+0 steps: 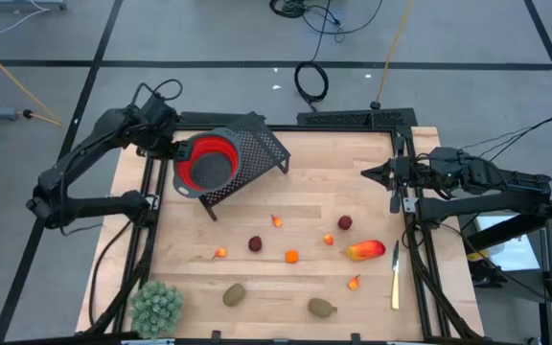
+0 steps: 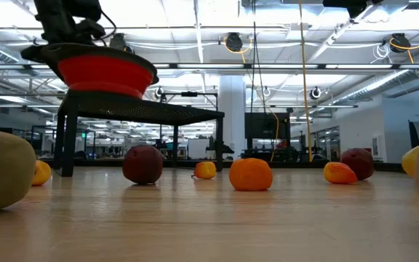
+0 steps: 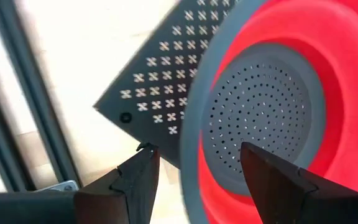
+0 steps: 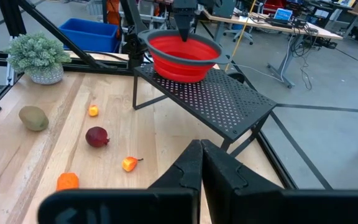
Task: Pick & Place Fruit
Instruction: Put the pomegranate into the red strainer bowl on the shelf
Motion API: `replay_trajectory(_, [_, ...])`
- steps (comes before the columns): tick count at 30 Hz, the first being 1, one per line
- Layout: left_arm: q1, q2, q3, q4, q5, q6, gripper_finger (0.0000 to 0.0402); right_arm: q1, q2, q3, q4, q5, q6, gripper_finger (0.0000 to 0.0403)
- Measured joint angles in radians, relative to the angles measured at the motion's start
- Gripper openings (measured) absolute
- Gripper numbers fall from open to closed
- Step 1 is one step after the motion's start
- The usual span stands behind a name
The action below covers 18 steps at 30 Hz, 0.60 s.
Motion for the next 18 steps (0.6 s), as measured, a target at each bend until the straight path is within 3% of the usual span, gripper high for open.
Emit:
replay_trajectory(7, [0.000,-0.123,0.000,0.000,-0.068,-0.062,0.0225,0.000,0.000,0.000,0.000,0.000,0.000,0.0000])
replay_trajectory(18, [-0.017,-0.292,0.000,0.002,-0.041,-0.148,0.0224,0.000,0.000,0.000,-0.004,0.000,0.000,0.0000])
